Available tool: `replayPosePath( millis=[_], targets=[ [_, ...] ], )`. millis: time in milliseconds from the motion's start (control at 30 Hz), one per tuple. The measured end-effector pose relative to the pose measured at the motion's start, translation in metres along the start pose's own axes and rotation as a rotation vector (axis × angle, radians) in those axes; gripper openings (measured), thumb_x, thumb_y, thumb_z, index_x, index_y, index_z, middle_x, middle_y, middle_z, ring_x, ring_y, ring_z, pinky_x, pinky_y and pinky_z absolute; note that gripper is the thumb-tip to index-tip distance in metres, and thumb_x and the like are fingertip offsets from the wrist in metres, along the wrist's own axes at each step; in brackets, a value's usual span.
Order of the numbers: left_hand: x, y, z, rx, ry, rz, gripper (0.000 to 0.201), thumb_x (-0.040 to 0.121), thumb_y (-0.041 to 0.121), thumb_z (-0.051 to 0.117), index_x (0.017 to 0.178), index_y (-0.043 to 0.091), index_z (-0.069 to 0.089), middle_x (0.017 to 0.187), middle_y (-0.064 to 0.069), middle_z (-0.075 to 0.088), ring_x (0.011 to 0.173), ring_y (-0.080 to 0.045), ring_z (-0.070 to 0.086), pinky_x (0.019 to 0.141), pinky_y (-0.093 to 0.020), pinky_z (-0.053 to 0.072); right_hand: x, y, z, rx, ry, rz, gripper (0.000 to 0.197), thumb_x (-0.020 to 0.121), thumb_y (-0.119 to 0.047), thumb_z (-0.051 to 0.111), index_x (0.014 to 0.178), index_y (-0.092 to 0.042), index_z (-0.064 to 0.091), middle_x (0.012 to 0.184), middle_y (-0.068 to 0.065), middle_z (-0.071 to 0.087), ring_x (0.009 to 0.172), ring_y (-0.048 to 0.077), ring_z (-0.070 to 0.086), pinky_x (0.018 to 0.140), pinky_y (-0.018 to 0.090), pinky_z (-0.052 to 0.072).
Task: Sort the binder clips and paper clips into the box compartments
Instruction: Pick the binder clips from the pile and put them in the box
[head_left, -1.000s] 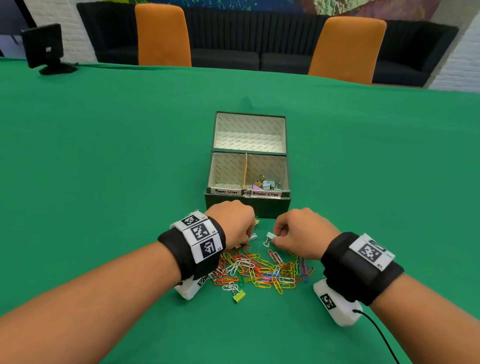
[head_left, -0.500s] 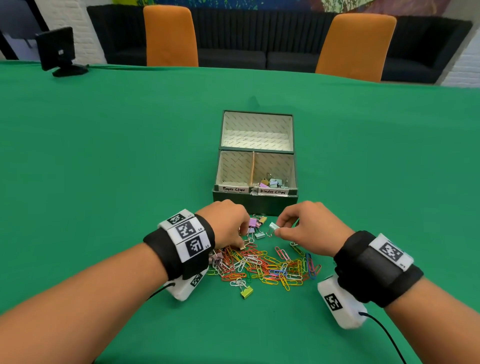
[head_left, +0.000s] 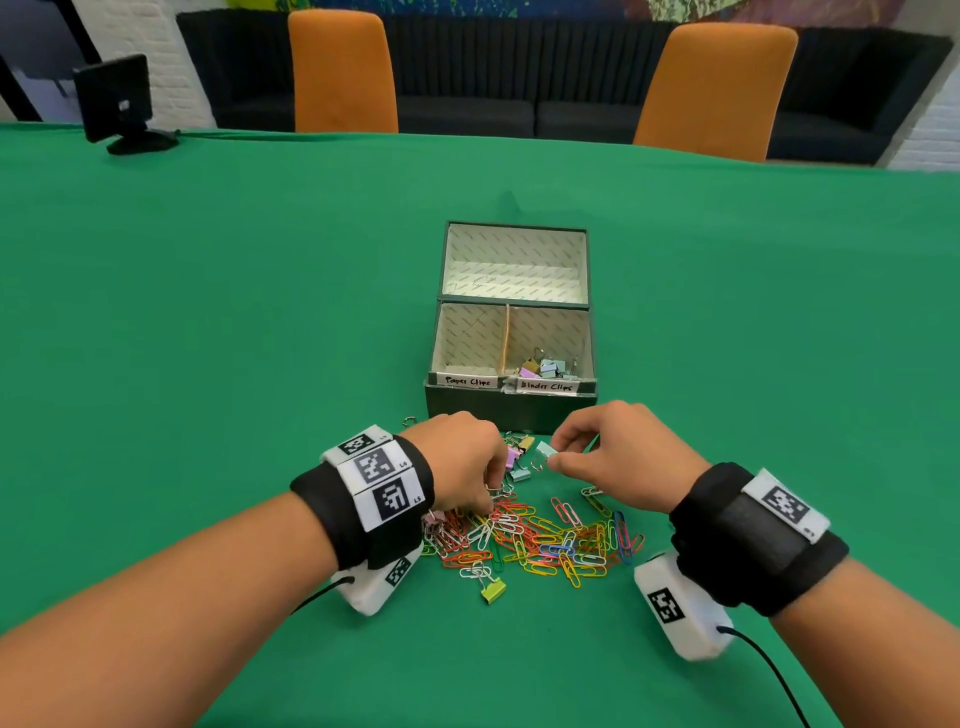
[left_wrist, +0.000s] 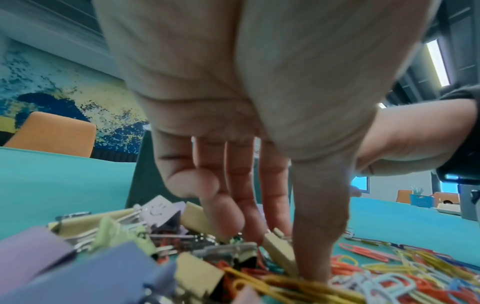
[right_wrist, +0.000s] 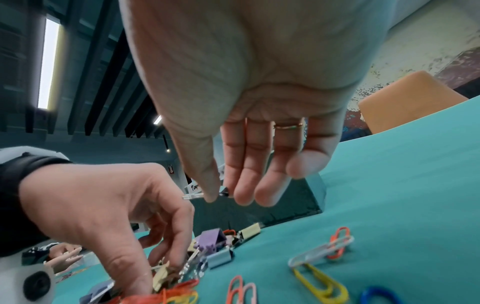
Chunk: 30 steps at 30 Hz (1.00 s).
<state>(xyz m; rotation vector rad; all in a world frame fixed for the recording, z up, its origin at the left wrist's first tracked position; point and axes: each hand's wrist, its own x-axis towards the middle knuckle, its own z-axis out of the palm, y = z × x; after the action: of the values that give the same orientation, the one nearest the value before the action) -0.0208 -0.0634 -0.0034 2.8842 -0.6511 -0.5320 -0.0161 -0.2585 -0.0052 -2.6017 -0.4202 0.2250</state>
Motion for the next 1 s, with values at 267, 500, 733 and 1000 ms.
replayPosePath(
  millis=[267,500,733,1000],
  targets=[
    [0.000,0.000,-0.023,-0.208,0.213,0.049,0.011,0.079,0.028,0.068,0.089,0.023,0.071,0.085,0.008,0.071,0.072,-0.006,0.060,0.065,-0.018,0.045,0.020,-0.004,-0.038,0.112,0.389,-0.006,0.012,0.082,-0.037,0.071,0.084,-0.025,0.072,0.063,-0.009,0.063,0.057,0.003,0.055,0.057,0.019,0.041],
    [0.008,0.002,-0.062,-0.500,0.663,0.021,0.009,0.079,0.027,0.074,0.083,0.026,0.066,0.080,0.011,0.066,0.059,0.002,0.052,0.059,-0.017,0.043,0.048,-0.010,-0.051,0.024,0.479,0.077,0.019,0.084,-0.038,0.065,0.097,-0.027,0.071,0.077,-0.007,0.067,0.074,0.016,0.063,0.074,0.027,0.051],
    [0.034,0.004,-0.079,-0.488,0.860,-0.032,0.013,0.079,0.032,0.074,0.076,0.025,0.063,0.080,0.012,0.065,0.066,-0.001,0.054,0.068,-0.026,0.048,0.025,0.008,-0.034,0.071,0.476,0.061,0.017,0.085,-0.028,0.059,0.096,-0.028,0.072,0.060,-0.011,0.061,0.065,0.016,0.061,0.073,0.033,0.055],
    [0.048,0.016,-0.059,-0.320,0.617,-0.043,0.013,0.082,0.041,0.069,0.086,0.031,0.062,0.084,0.014,0.064,0.074,0.002,0.055,0.066,-0.021,0.045,0.006,0.007,-0.016,-0.063,0.107,-0.012,0.016,0.086,-0.030,0.059,0.095,-0.031,0.072,0.078,-0.010,0.070,0.073,0.012,0.063,0.075,0.030,0.053]
  ],
)
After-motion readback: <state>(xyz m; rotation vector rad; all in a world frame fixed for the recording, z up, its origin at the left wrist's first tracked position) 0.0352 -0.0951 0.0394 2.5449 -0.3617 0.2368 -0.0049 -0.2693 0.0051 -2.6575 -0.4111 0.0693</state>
